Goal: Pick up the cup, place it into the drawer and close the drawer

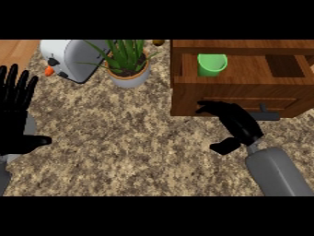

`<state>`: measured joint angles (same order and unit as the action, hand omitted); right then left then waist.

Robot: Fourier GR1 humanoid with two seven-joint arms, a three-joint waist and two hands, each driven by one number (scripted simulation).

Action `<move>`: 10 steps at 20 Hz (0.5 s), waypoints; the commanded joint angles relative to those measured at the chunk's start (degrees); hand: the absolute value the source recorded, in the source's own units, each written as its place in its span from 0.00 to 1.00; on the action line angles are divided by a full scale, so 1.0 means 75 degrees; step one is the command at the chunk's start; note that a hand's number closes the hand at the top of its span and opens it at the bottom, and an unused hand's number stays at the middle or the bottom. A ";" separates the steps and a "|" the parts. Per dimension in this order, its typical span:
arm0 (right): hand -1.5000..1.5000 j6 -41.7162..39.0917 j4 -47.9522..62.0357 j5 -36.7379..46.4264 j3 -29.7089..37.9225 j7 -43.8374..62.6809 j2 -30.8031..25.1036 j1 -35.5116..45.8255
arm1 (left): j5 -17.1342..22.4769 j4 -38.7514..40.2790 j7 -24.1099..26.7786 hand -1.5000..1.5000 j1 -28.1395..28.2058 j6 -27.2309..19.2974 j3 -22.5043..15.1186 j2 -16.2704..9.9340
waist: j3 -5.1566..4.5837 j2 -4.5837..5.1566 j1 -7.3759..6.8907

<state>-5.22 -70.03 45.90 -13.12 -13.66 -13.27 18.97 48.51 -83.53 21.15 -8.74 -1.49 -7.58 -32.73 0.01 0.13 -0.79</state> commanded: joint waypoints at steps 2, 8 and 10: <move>0.00 0.0963 0.2369 0.0353 0.0313 -0.1087 0.0216 0.0584 | -0.0337 0.0365 0.0352 0.00 0.0273 0.0546 0.0175 0.0287 | 0.0003 0.0022 0.0001; 0.00 0.0852 0.4828 -0.0065 0.1341 -0.1675 0.0277 0.2625 | -0.0209 0.0027 -0.0027 0.00 0.0244 0.0620 0.0558 0.0279 | 0.0010 0.0064 -0.0130; 0.00 0.0743 0.5428 -0.0069 0.1453 -0.1896 0.0241 0.3038 | -0.0119 0.0152 -0.0143 0.00 0.0342 0.1011 0.0659 0.0174 | 0.0009 0.0068 -0.0137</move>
<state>-0.02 -40.76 46.37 -5.30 -23.42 -11.20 36.16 47.24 -83.36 20.99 -5.72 3.91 -3.76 -31.27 -0.19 0.04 -1.42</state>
